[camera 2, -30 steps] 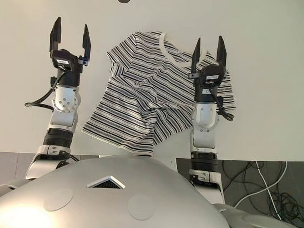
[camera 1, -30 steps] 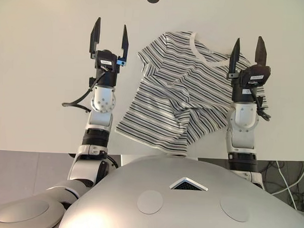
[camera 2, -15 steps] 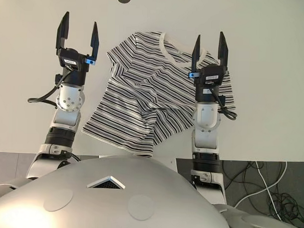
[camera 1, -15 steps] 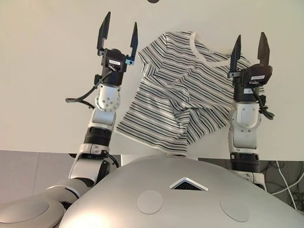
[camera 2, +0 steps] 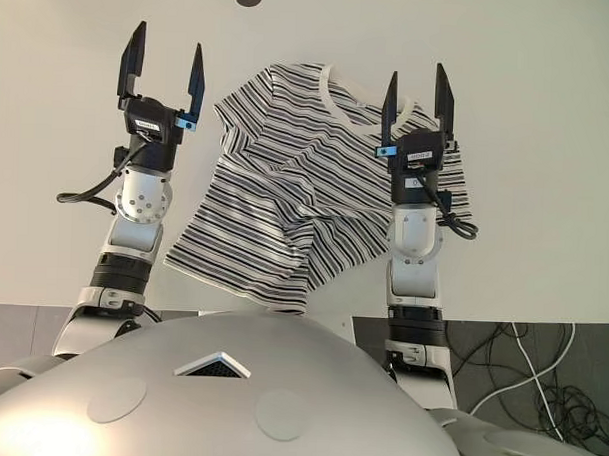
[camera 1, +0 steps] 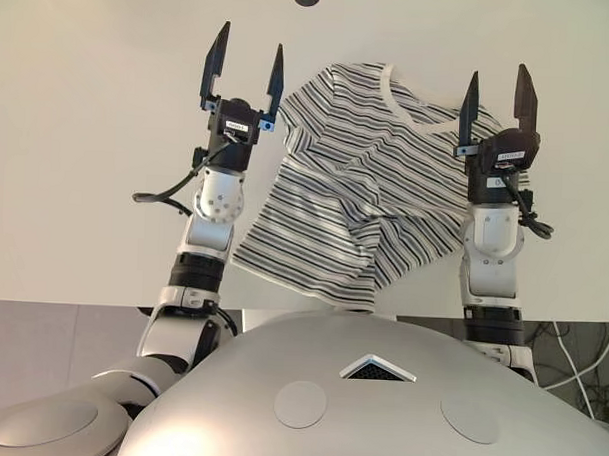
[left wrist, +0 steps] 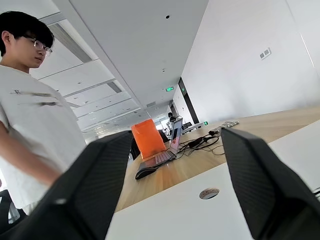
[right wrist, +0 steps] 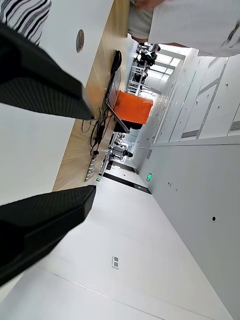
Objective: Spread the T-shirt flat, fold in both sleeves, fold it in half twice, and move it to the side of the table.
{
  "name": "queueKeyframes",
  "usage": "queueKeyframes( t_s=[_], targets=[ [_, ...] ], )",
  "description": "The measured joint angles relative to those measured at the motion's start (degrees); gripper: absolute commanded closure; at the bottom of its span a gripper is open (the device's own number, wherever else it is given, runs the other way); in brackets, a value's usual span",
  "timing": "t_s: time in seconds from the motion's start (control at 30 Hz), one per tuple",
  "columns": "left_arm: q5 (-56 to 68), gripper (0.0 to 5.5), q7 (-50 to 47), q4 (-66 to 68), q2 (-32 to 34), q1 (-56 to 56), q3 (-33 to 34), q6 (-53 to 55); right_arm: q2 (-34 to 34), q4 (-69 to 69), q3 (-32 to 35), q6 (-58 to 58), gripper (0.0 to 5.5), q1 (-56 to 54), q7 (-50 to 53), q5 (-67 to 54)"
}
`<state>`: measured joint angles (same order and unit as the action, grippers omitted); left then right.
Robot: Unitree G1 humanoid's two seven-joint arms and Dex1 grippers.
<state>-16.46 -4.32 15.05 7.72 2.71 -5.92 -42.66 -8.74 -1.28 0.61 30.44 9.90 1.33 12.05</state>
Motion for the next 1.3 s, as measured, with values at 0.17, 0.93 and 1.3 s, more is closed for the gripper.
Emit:
queueKeyframes(
  t_s=[0.17,0.93,1.3],
  targets=[
    [-6.38,2.25,4.00,0.81,3.56,3.31,-4.92,-0.32,-8.72,-2.47,1.36,-0.52,3.07,0.56,-5.69,2.69],
    [-38.07,2.25,-11.67,50.45,10.02,40.01,-32.83,-2.26,-37.70,21.69,-10.19,-7.05,3.07,-16.11,-25.07,21.25],
    [-35.97,2.25,-13.79,59.84,11.68,44.95,-33.80,8.86,-26.31,51.81,-25.24,-1.65,3.07,-42.84,-8.75,33.55]
  ],
)
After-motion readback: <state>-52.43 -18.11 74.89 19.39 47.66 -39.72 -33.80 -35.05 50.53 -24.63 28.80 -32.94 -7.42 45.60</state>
